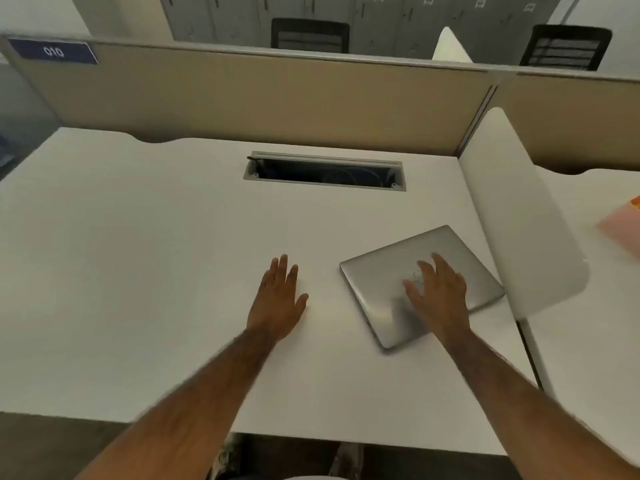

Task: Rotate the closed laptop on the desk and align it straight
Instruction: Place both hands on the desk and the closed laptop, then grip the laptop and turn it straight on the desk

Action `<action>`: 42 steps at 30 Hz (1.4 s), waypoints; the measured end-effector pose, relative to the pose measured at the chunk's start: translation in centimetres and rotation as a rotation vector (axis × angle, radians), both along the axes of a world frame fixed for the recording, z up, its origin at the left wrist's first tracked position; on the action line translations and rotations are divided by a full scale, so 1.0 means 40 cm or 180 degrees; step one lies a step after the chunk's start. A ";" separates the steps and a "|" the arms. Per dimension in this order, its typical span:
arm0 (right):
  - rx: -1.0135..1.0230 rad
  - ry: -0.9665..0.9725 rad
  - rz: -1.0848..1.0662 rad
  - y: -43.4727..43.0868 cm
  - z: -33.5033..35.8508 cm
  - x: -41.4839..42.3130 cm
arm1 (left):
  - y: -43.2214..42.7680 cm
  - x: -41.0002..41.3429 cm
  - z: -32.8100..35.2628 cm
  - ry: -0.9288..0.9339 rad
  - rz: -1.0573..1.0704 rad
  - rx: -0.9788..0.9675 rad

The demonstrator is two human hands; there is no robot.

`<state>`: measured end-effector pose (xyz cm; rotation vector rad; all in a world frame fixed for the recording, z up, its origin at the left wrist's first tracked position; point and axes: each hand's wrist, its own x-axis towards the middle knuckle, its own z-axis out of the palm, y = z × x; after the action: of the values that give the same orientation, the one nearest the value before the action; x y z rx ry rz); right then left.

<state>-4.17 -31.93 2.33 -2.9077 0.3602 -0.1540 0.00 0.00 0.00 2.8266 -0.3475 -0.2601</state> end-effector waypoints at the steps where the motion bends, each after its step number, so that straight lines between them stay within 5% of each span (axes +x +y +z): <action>1: 0.0076 0.0081 0.0013 -0.010 -0.012 -0.003 | -0.015 -0.010 -0.012 0.0069 -0.0067 0.0040; 11: 0.0733 0.0077 -0.0078 -0.131 -0.058 -0.012 | -0.156 -0.091 -0.050 0.0677 -0.0131 -0.0245; 17: 0.0906 -0.0201 -0.0517 -0.255 -0.035 0.015 | -0.250 -0.093 -0.019 0.0818 0.0957 -0.1208; 25: 0.1222 0.0891 -0.0791 -0.373 -0.019 0.092 | -0.346 -0.071 -0.003 0.1679 0.1735 -0.2257; 42: 0.2661 0.0818 -0.1156 -0.430 -0.025 0.194 | -0.431 -0.069 0.016 0.1386 0.2295 -0.2506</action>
<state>3.59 -49.11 1.34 -2.0157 0.7733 0.2617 -2.75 -17.23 0.65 1.8814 0.5426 -0.4385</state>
